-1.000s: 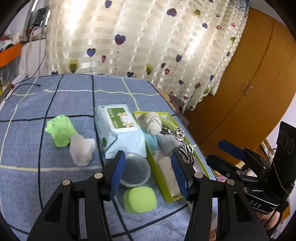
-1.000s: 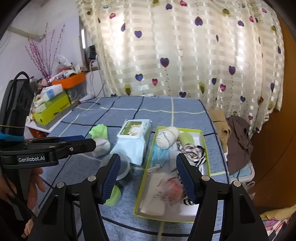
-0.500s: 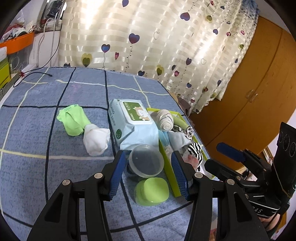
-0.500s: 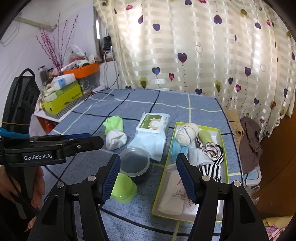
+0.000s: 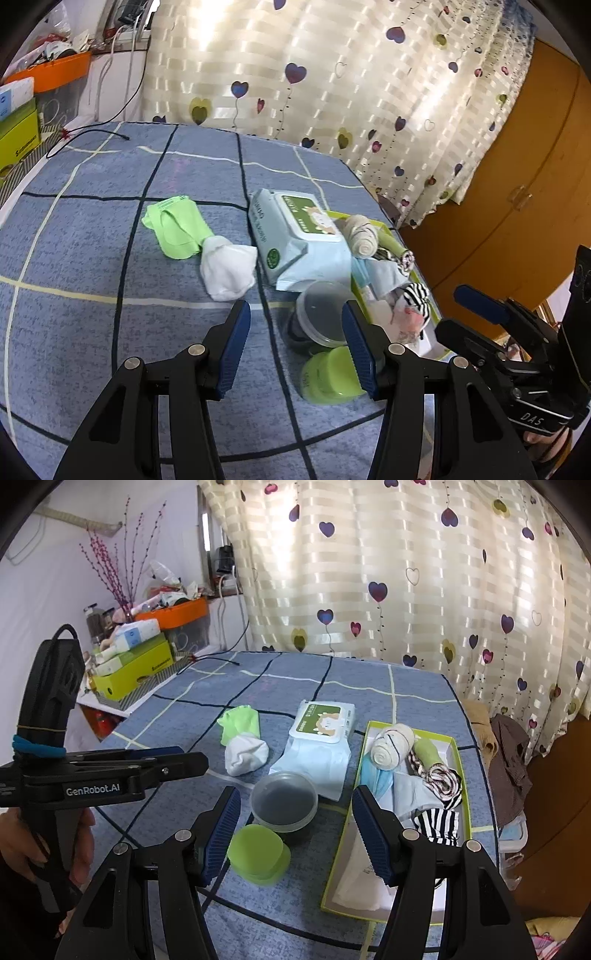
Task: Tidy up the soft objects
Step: 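Move both open tools back from the tray toward the green and white socks, then grasp the white sock with the left gripper and lift it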
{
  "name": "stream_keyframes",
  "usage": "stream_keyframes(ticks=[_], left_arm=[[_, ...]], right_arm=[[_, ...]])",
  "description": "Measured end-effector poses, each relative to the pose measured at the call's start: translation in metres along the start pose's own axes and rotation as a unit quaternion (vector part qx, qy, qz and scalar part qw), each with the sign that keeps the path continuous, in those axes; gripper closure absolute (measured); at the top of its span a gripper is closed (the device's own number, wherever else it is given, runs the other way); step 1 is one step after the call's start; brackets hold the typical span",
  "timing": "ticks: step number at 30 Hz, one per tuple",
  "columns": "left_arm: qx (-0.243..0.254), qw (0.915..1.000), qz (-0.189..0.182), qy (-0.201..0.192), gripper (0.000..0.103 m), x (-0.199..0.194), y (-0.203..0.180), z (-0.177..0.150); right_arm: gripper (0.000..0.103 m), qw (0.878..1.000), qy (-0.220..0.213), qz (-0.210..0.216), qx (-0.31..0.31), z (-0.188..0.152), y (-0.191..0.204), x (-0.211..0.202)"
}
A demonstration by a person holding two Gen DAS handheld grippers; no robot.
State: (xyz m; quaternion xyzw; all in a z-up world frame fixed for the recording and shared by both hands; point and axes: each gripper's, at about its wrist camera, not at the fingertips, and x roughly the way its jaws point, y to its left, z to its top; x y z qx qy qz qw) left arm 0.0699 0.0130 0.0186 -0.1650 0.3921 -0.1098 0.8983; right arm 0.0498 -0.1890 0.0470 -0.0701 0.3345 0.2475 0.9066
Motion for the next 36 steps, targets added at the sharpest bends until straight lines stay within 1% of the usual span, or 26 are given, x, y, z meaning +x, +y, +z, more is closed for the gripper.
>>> stream_keyframes(ticks=[5,8,14,19,23,27,33,34,35,36], left_arm=[[-0.004,0.9999,0.013,0.006,0.05,0.008,0.01,0.003],[-0.005,0.9997,0.021,0.015,0.05,0.017,0.015,0.004],[-0.009,0.9993,0.025,0.026,0.05,0.034,0.027,0.012],[-0.014,0.9988,0.03,0.037,0.05,0.057,0.036,0.022],[-0.025,0.9976,0.036,0.053,0.05,0.08,0.046,0.026],[-0.023,0.9972,0.043,0.056,0.05,0.092,0.05,0.03],[-0.021,0.9957,0.064,0.063,0.05,0.108,0.054,0.03],[-0.017,0.9954,0.07,0.064,0.051,0.11,0.054,0.029],[-0.016,0.9954,0.07,0.064,0.058,0.111,0.054,0.029],[-0.014,0.9951,0.072,0.066,0.061,0.112,0.054,0.029]], right_arm=[[0.04,1.0,0.005,0.003,0.0,0.002,0.001,0.006],[0.04,1.0,0.008,0.004,-0.002,0.004,0.001,0.011],[0.04,1.0,0.013,0.009,-0.009,0.01,0.005,0.022],[0.04,1.0,0.018,0.013,-0.016,0.015,0.009,0.032],[0.04,1.0,0.021,0.015,-0.018,0.019,0.01,0.04],[0.04,0.999,0.024,0.018,-0.019,0.022,0.009,0.047],[0.04,0.999,0.03,0.022,-0.022,0.026,0.01,0.056],[0.04,0.999,0.031,0.022,-0.022,0.027,0.011,0.057],[0.04,0.999,0.031,0.022,-0.022,0.027,0.011,0.058],[0.04,0.999,0.031,0.022,-0.022,0.028,0.011,0.058]])
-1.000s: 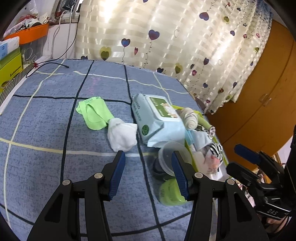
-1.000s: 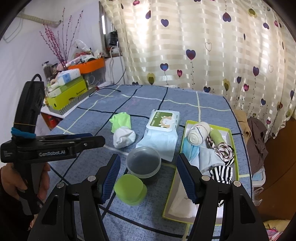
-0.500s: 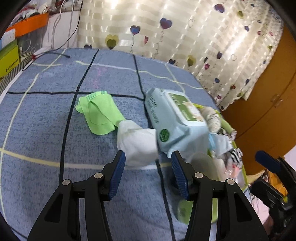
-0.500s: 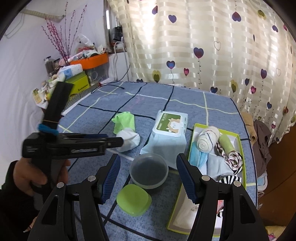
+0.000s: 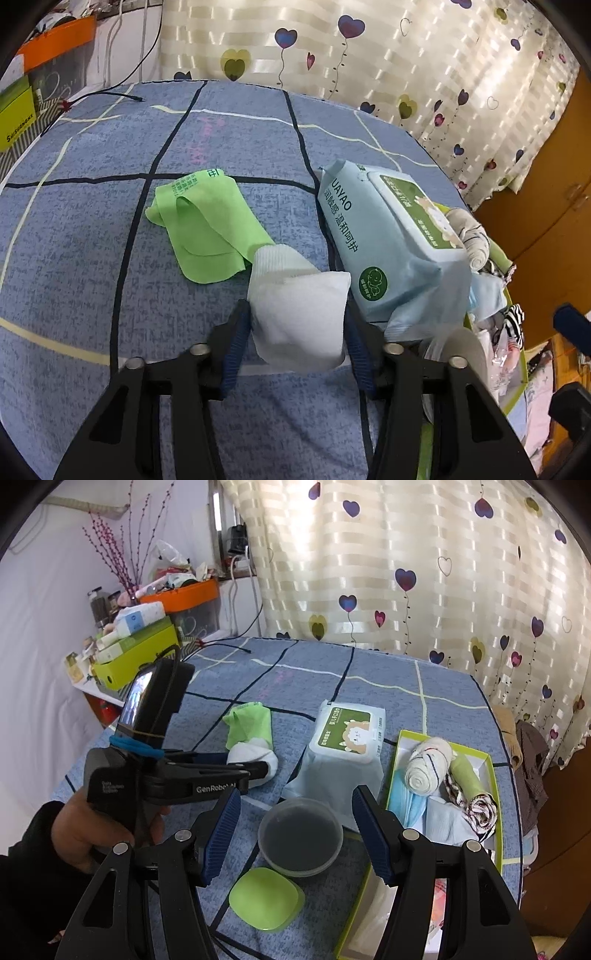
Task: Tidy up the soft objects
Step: 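Grasp the white sock with the left gripper and lift it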
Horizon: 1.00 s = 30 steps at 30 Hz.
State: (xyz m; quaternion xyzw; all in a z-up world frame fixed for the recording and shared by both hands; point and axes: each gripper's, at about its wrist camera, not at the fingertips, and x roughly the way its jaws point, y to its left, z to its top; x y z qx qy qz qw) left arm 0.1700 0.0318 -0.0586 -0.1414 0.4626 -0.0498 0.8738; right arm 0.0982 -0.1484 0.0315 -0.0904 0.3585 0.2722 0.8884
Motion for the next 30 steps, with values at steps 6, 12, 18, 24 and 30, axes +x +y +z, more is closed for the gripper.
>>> stream_keyframes(ticks=[6,12,18,24,30], left_arm=[[0.0,1.0,0.002,-0.004,0.07,-0.001,0.003,0.0],[0.003,0.9997,-0.008,-0.023,0.071,-0.022,0.004,-0.007],[-0.003,0.9989,-0.007,-0.047,0.071,-0.049,0.012,-0.015],[-0.014,0.9977,0.005,-0.066,0.071,-0.07,0.026,-0.022],[-0.025,0.9967,0.015,-0.076,0.071,-0.08,0.04,-0.025]], right_arm=[[0.04,1.0,0.001,-0.005,0.003,0.001,-0.002,0.001],[0.04,1.0,-0.003,-0.008,-0.004,0.005,0.004,-0.002],[0.04,1.0,0.0,-0.003,-0.019,0.011,0.015,0.001],[0.04,1.0,0.01,0.008,-0.019,0.019,0.023,0.013],[0.04,0.999,0.024,0.02,-0.023,0.03,0.032,0.03]])
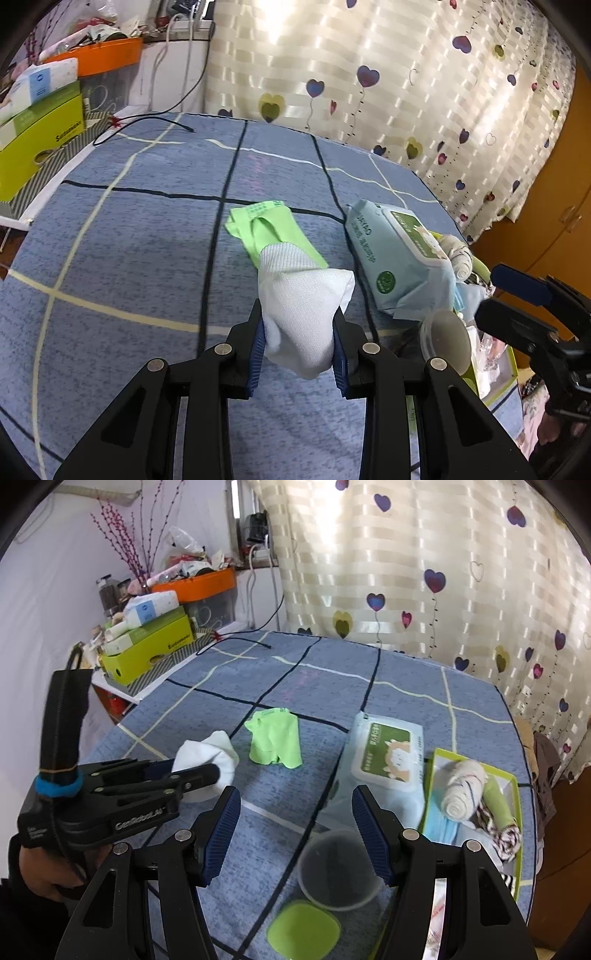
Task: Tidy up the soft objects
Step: 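Grasp the white sock with the left gripper and lift it, then grasp the light green sock with the right gripper while the left gripper holds the white sock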
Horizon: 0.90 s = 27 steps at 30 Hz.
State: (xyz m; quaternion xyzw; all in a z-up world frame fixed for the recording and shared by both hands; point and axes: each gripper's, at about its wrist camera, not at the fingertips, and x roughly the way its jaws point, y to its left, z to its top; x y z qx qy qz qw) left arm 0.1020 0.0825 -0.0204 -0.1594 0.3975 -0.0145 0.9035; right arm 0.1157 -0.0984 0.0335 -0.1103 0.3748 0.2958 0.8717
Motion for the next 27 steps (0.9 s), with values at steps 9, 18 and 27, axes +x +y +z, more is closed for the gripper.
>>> stream_keyframes(ticks=[9,18,27], left_arm=[[-0.025,0.9995,0.005,-0.018,0.071,-0.013,0.027,0.0],[-0.053,0.998,0.01,-0.032,0.071,-0.024,0.055,0.001],[-0.077,0.9963,0.006,-0.038,0.071,-0.029,0.077,0.001]], right_arm=[[0.04,0.999,0.027,0.019,-0.035,0.027,0.019,0.029],[0.04,0.994,0.081,0.033,-0.072,0.057,0.033,0.077],[0.04,0.983,0.157,0.038,-0.083,0.077,0.039,0.148]])
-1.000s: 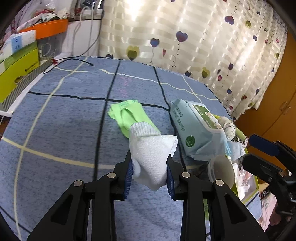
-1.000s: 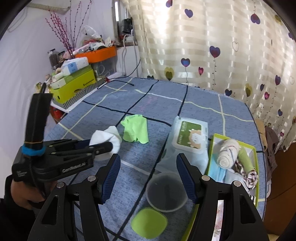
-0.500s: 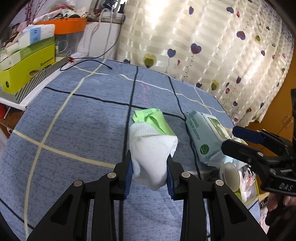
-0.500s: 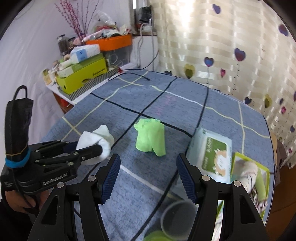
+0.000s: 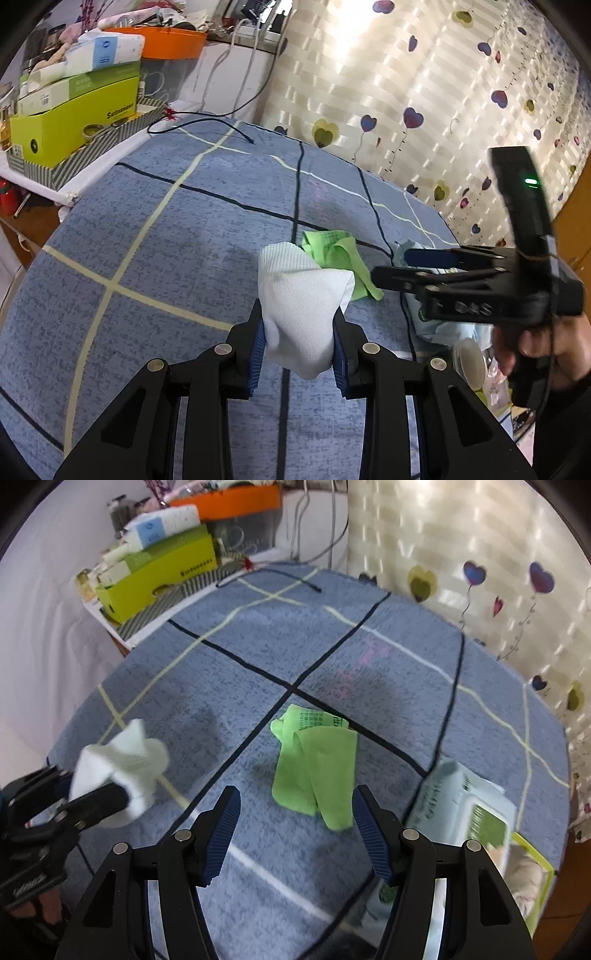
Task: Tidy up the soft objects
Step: 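Grasp the light green sock with the right gripper while the left gripper holds the white sock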
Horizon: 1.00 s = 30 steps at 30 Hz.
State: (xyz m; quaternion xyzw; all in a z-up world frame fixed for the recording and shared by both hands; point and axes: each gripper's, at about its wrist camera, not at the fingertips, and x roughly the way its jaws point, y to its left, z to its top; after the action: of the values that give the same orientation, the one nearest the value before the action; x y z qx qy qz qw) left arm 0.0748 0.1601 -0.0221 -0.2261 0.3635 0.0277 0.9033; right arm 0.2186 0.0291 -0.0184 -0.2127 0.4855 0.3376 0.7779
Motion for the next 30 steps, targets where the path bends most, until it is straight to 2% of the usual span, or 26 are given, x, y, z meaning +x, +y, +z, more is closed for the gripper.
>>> stream_keyframes(ticks=[6,13,15,16,18,19,20,30], left_arm=[[-0.014,0.9999,0.004,-0.001,0.071,0.0,0.014,0.003],[-0.014,0.9999,0.0,0.006,0.071,0.006,0.017,0.003],[-0.013,0.9999,0.0,0.007,0.071,0.007,0.017,0.003],[-0.012,0.9999,0.0,0.008,0.071,0.008,0.016,0.003],[-0.011,0.9999,0.001,0.008,0.071,0.008,0.016,0.003],[-0.011,0.9999,0.001,0.008,0.071,0.008,0.016,0.003],[-0.012,0.9999,0.001,0.008,0.071,0.008,0.016,0.003],[0.0,1.0,0.001,0.001,0.071,0.0,0.003,0.004]], right_arm=[[0.04,0.999,0.039,0.01,0.019,0.018,-0.004,0.037],[0.041,0.997,0.072,-0.004,0.029,0.032,-0.008,0.071],[0.052,0.996,0.079,-0.011,0.027,0.033,-0.009,0.077],[0.068,0.996,0.081,-0.018,0.028,0.033,-0.009,0.08],[0.077,0.996,0.077,-0.027,0.024,0.033,-0.01,0.08],[0.089,0.997,0.075,-0.026,0.023,0.033,-0.01,0.079],[0.093,0.997,0.073,-0.026,0.021,0.033,-0.01,0.078],[0.095,1.0,0.009,0.002,0.018,0.018,-0.003,0.022]])
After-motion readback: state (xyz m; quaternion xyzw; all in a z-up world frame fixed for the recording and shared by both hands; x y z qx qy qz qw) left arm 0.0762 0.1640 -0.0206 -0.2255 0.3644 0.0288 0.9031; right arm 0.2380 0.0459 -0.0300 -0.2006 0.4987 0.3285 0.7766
